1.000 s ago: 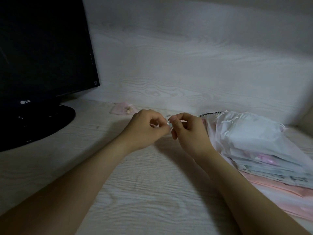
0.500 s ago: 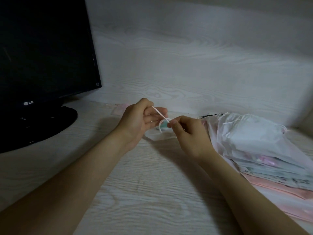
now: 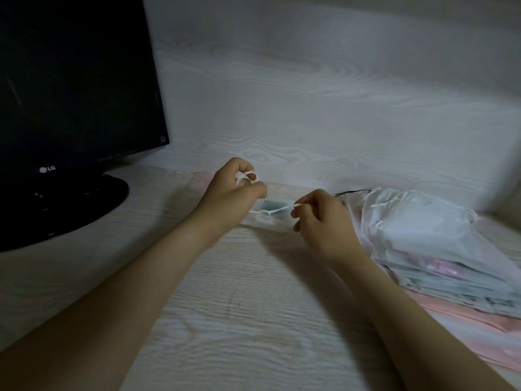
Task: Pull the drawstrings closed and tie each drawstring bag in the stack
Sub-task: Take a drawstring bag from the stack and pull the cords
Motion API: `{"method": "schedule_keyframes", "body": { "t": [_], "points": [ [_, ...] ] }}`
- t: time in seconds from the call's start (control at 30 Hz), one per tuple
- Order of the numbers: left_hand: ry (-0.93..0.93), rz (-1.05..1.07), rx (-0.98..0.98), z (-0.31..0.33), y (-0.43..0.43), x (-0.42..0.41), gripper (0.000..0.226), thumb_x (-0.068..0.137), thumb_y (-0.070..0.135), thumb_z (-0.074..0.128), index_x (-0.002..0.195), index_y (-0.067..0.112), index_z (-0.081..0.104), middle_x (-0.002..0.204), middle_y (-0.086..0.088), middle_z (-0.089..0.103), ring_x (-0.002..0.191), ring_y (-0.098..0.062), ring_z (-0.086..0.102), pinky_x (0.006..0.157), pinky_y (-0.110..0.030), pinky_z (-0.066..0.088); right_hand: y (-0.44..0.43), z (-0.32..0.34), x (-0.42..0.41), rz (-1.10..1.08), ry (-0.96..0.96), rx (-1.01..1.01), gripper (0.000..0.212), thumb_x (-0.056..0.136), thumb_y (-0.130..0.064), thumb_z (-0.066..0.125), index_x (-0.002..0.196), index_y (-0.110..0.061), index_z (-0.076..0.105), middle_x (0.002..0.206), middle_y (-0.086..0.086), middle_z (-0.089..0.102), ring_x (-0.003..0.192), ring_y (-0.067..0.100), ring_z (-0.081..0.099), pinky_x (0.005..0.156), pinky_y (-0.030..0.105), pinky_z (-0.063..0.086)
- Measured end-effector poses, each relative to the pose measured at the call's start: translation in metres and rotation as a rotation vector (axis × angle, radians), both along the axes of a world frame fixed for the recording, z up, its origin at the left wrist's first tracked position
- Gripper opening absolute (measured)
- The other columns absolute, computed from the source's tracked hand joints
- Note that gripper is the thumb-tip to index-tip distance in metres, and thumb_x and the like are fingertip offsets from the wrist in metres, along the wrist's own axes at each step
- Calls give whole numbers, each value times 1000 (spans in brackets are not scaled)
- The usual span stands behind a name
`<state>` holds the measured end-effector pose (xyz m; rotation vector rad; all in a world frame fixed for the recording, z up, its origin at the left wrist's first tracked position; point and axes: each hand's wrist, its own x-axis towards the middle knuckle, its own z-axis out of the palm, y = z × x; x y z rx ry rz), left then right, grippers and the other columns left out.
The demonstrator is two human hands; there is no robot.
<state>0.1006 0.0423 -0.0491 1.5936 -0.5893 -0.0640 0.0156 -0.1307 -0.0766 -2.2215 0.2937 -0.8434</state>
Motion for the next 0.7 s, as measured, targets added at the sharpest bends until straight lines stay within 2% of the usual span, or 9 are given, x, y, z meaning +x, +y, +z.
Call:
{"method": "schedule_keyframes", "body": {
  "t": [0.07, 0.13, 0.2, 0.27, 0.33, 0.4, 0.53, 0.63, 0.7],
  "points": [
    [-172, -31, 136, -2, 5, 0, 29, 81, 7, 72, 94, 27, 56, 68, 13, 45, 63, -7, 42, 63, -30, 40, 2, 2, -3, 41, -4, 193, 16, 100, -11, 43, 100, -14, 59, 76, 5, 75, 61, 22, 72, 60, 38, 57],
    [-396, -47, 307, -6, 9, 0, 35, 80, 7, 76, 100, 28, 57, 72, 15, 45, 62, 0, 45, 62, -22, 42, 2, 5, -5, 23, -7, 311, 20, 101, -6, 39, 104, -10, 59, 75, 9, 76, 60, 27, 72, 56, 36, 57],
    [-553, -36, 426, -12, 10, 6, 34, 84, 10, 78, 103, 29, 57, 85, 17, 57, 77, 4, 59, 73, -27, 54, 0, 6, -6, -37, -11, 312, 26, 99, -5, 39, 101, -11, 64, 71, 8, 76, 60, 25, 71, 57, 34, 55],
    [-643, 16, 461, -19, 7, 11, 28, 89, 15, 79, 101, 27, 57, 92, 15, 62, 88, -4, 64, 80, -35, 56, -4, 7, -6, -98, -6, 215, 30, 95, -7, 42, 94, -14, 71, 65, 3, 74, 60, 19, 70, 60, 32, 55],
    [-680, 94, 476, -23, 4, 12, 22, 91, 19, 80, 95, 23, 58, 85, 14, 61, 83, -12, 62, 74, -37, 52, -4, 8, -6, -138, 16, 111, 31, 93, -9, 46, 86, -14, 75, 64, 3, 73, 63, 17, 69, 62, 31, 54],
    [-686, 153, 485, -26, 2, 14, 20, 92, 23, 80, 89, 21, 60, 80, 10, 63, 80, -17, 62, 71, -39, 53, -3, 8, -7, -168, 34, 24, 31, 91, -11, 47, 81, -8, 77, 69, 8, 73, 65, 25, 68, 61, 37, 53],
    [-674, 233, 562, -30, 1, 14, 19, 96, 36, 78, 89, 20, 68, 83, 1, 68, 86, -23, 63, 73, -37, 52, -2, 8, -7, -190, 43, -58, 37, 82, -19, 45, 81, 6, 72, 78, 21, 72, 63, 36, 63, 57, 43, 51],
    [-634, 198, 578, -33, 1, 13, 18, 95, 39, 77, 85, 27, 70, 70, 11, 61, 74, -15, 63, 65, -31, 46, -2, 8, -8, -189, 68, -50, 48, 71, -29, 40, 80, 6, 72, 77, 22, 71, 66, 38, 65, 58, 43, 52],
    [-617, 168, 572, -33, 0, 11, 19, 95, 42, 76, 82, 31, 67, 64, 15, 57, 68, -10, 60, 61, -29, 42, -2, 9, -9, -162, 98, -22, 51, 68, -34, 41, 81, 4, 72, 72, 21, 70, 69, 37, 67, 64, 44, 55]
  ]
}}
